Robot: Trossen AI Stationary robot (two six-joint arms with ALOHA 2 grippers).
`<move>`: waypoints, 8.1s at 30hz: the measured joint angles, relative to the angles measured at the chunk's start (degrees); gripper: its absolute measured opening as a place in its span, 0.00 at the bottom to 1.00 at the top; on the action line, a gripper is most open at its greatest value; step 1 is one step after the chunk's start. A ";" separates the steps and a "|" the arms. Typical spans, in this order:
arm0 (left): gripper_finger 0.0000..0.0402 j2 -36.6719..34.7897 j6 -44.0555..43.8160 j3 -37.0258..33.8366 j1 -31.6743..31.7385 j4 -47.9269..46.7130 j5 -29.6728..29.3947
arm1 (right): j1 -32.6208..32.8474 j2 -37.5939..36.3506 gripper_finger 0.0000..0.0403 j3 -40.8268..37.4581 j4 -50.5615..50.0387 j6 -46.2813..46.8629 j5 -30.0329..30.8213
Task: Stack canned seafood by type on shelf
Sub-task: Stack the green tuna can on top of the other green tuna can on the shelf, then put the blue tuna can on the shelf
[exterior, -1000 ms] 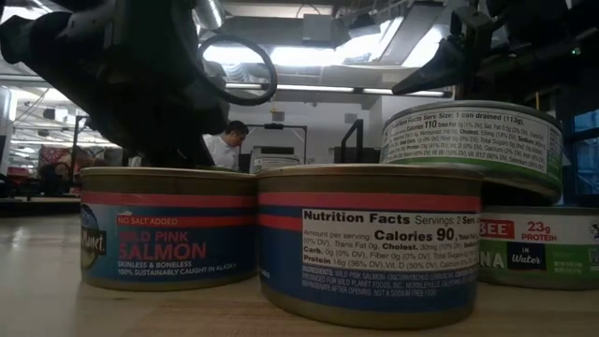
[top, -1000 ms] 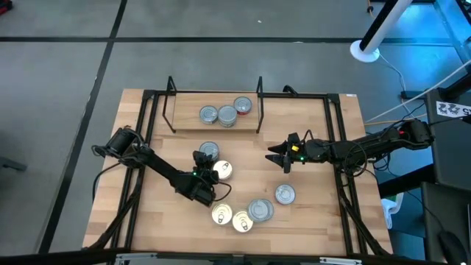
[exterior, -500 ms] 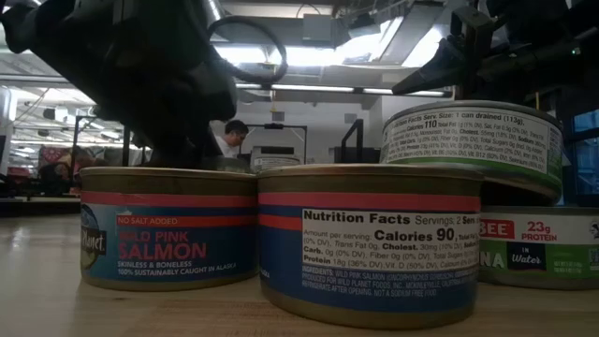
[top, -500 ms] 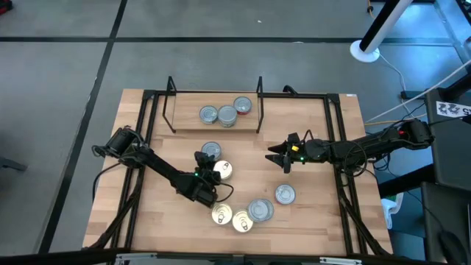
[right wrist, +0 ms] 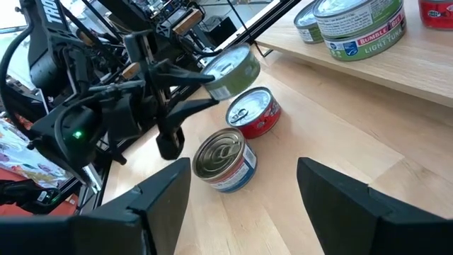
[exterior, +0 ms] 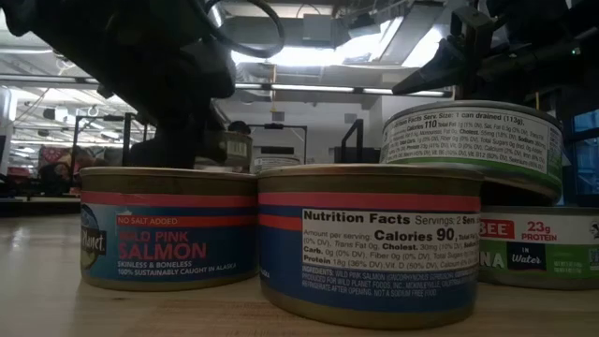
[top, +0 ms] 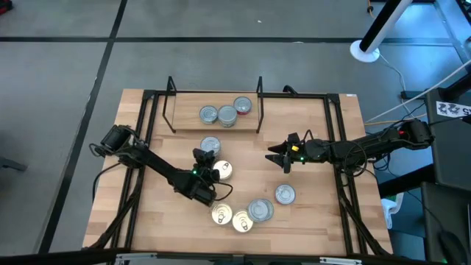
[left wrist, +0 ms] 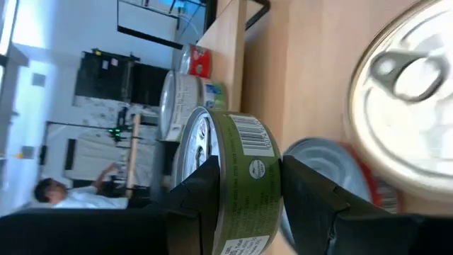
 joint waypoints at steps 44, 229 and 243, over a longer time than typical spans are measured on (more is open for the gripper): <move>0.31 -0.23 -3.88 0.04 18.85 -13.61 -7.72 | 0.00 0.00 0.64 0.00 -1.65 -1.23 0.03; 0.60 -19.60 -90.20 -17.67 13.66 27.57 58.16 | 0.04 7.95 0.64 10.85 2.27 -13.43 -10.74; 0.60 -20.34 -81.59 -17.65 13.65 27.84 63.01 | 0.02 27.37 0.64 33.46 -28.44 -4.43 -10.78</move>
